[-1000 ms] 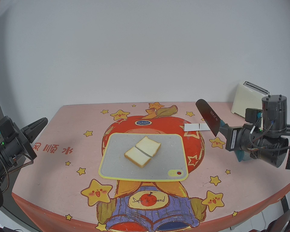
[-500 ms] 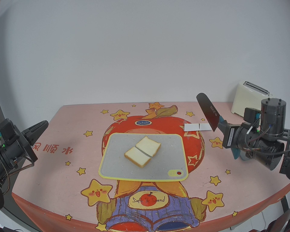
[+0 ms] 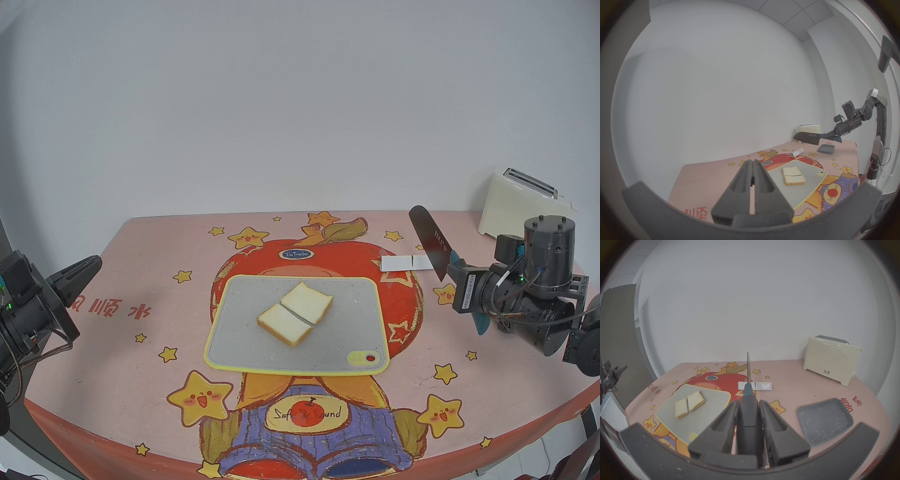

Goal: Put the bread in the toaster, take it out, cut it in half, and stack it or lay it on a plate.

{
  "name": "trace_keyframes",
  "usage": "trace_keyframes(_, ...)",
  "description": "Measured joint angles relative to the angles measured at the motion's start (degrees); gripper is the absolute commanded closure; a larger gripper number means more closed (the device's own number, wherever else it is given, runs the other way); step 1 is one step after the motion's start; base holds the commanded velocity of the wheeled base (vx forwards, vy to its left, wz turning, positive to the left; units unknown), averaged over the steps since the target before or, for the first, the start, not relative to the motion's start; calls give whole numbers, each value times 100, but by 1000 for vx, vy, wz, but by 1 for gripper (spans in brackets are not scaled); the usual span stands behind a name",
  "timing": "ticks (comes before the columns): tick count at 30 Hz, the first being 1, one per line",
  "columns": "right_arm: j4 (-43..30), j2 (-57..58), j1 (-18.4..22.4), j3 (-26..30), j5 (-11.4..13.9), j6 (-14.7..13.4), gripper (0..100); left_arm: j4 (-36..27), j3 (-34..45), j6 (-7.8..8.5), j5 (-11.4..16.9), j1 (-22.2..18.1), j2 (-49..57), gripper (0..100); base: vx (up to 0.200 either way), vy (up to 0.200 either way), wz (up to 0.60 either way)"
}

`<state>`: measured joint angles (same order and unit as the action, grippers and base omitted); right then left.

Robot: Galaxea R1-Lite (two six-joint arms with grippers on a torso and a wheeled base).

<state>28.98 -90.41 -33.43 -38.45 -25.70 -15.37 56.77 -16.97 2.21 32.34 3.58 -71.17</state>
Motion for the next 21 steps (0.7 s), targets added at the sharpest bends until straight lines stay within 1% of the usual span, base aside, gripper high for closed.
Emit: trace_keyframes(21,2,-245,-41,45,6,-1,100,-1,9,0,1,11,0,100,0,0,0)
